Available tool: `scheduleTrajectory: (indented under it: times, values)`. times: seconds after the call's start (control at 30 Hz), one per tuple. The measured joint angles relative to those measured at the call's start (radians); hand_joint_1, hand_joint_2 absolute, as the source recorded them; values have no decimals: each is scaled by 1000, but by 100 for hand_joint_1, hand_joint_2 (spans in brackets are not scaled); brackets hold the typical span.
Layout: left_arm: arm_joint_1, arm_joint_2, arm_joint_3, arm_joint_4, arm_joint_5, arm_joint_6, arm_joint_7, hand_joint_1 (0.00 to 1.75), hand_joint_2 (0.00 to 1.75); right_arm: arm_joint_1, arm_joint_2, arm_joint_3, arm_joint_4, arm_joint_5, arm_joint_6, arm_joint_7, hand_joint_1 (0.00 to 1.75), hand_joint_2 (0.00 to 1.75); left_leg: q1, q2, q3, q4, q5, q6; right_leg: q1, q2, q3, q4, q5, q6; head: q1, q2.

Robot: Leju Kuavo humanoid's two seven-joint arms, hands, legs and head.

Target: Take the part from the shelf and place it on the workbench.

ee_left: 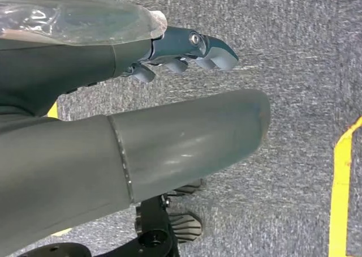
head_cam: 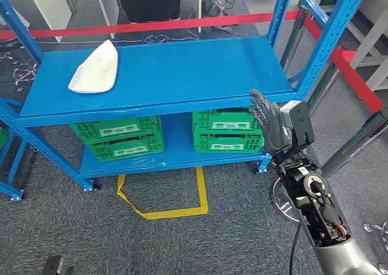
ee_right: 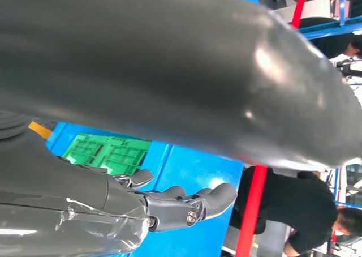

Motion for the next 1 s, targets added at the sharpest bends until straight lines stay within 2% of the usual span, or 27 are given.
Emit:
scheduleTrajectory:
  times: [0.17,0.57,1.0]
  values:
    - [7,6,0,0,21,-1,0,0,0,-12,0,3,1,2,11,6,0,0,0,0,0,0,0,0,0,0,1,0,0,0,0,0]
    - [57,29,1,0,94,-9,-8,0,0,-113,0,18,66,40,34,-14,0,0,0,-1,0,0,0,0,0,-1,0,0,0,0,1,0]
    - [61,33,2,0,102,-20,20,0,0,-118,-36,-52,76,58,44,15,0,0,0,0,0,0,0,0,0,0,-1,0,0,0,1,0]
